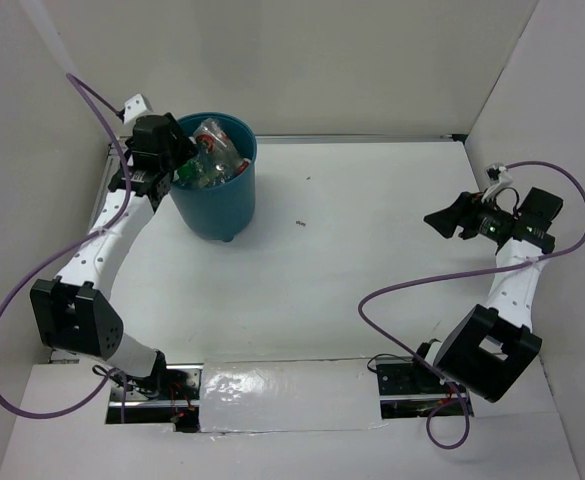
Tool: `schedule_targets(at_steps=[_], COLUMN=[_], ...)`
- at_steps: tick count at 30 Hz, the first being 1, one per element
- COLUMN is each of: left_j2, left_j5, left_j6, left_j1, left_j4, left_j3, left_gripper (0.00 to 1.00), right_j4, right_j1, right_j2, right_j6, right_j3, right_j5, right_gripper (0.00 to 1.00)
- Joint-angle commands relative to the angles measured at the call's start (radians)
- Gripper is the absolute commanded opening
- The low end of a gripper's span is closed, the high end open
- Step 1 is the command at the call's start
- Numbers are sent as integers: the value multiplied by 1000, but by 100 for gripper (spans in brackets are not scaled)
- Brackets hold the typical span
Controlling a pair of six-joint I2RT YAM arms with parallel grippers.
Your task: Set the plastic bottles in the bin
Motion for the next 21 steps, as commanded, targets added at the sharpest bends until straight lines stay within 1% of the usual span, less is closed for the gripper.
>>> schedule_targets(at_steps=[1, 2, 3, 4, 5, 6, 7, 8, 13, 15, 16, 17, 19, 20, 21], left_j2=[-3, -3, -15, -15, -30, -30, -45, -64, -107, -133, -171, -197, -258, -330, -364], left_j5=[26, 26, 35, 35, 35, 44, 44, 53, 63, 50, 50, 61, 134, 277, 356], left_j6=[-15, -15, -5, 8, 8, 17, 17, 26, 57, 90, 113, 173, 241, 279, 340], left_j1=[-11, -20, -21, -21, -21, -21, -21, -21, -21, -30, -57, -70, -109, -122, -134], left_j4=[16, 16, 25, 25, 34, 34, 34, 25, 2, 2, 2, 20, 100, 138, 178], left_j3=[51, 51, 42, 42, 42, 42, 42, 51, 73, 82, 70, 58, -22, -63, -108], left_gripper=[51, 70, 83, 83, 90, 98, 100, 100, 100, 100, 100, 100, 100, 100, 100], right_j4=[-22, -22, -22, -22, -22, -22, -22, -22, -32, -41, -41, -41, -52, -52, -52], right_j1=[-5, -5, -5, -5, -5, -5, -5, -5, -5, -5, -5, -5, -5, -5, -5], right_j2=[-20, -20, -20, -20, -20, -20, -20, -10, 12, 21, 32, 32, 41, 52, 52], right_j6=[-22, -22, -22, -22, -22, -34, -35, -44, -54, -76, -76, -90, -104, -114, -114], right_j3=[-15, -24, -24, -24, -24, -24, -24, -24, -15, -4, -4, -4, 17, 17, 17], right_j5=[-26, -26, -35, -35, -35, -35, -35, -35, -35, -9, 34, 57, 112, 170, 201], right_gripper=[79, 81, 83, 83, 87, 89, 92, 100, 100, 100, 100, 100, 100, 100, 100])
